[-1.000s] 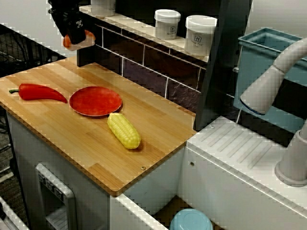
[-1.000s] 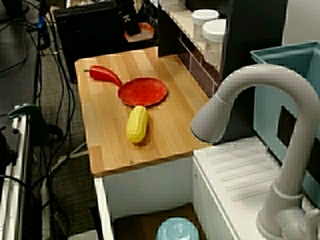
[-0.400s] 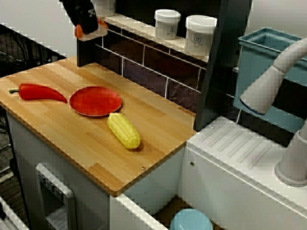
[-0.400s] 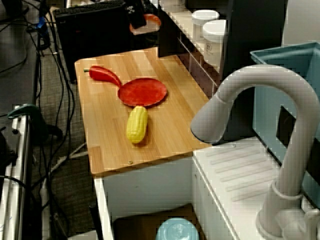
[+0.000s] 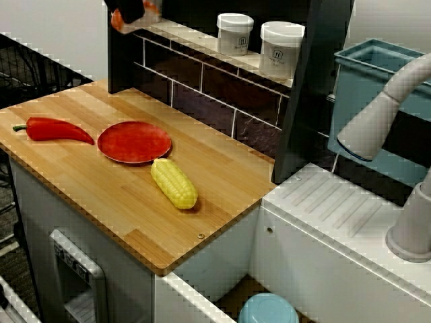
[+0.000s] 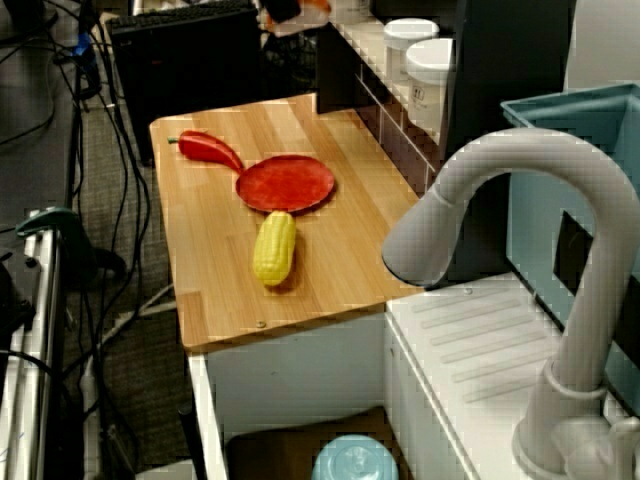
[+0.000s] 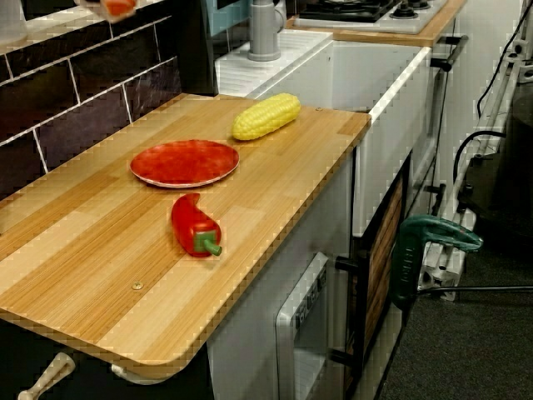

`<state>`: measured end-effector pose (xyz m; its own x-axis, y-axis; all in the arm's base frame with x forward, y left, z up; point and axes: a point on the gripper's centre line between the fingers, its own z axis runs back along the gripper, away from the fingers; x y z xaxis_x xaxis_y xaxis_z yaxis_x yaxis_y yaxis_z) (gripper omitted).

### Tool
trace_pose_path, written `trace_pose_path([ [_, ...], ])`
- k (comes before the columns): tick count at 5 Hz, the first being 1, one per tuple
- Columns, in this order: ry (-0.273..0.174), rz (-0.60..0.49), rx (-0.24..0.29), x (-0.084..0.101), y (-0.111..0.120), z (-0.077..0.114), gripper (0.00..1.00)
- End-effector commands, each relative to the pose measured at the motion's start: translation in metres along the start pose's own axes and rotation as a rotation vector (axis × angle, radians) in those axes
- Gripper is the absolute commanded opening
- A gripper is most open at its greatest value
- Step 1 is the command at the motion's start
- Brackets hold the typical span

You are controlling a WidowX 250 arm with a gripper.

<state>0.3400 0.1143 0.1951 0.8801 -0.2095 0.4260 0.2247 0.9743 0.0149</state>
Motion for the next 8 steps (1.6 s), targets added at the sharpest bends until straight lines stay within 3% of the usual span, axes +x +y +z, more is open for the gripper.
trace_pose_path([
  [1,-0.07,-0.021,0.065,0.017,-0.012,0.014,0.0],
  [8,-0.029,-0.04,0.069,0.049,-0.033,-0.014,0.0],
])
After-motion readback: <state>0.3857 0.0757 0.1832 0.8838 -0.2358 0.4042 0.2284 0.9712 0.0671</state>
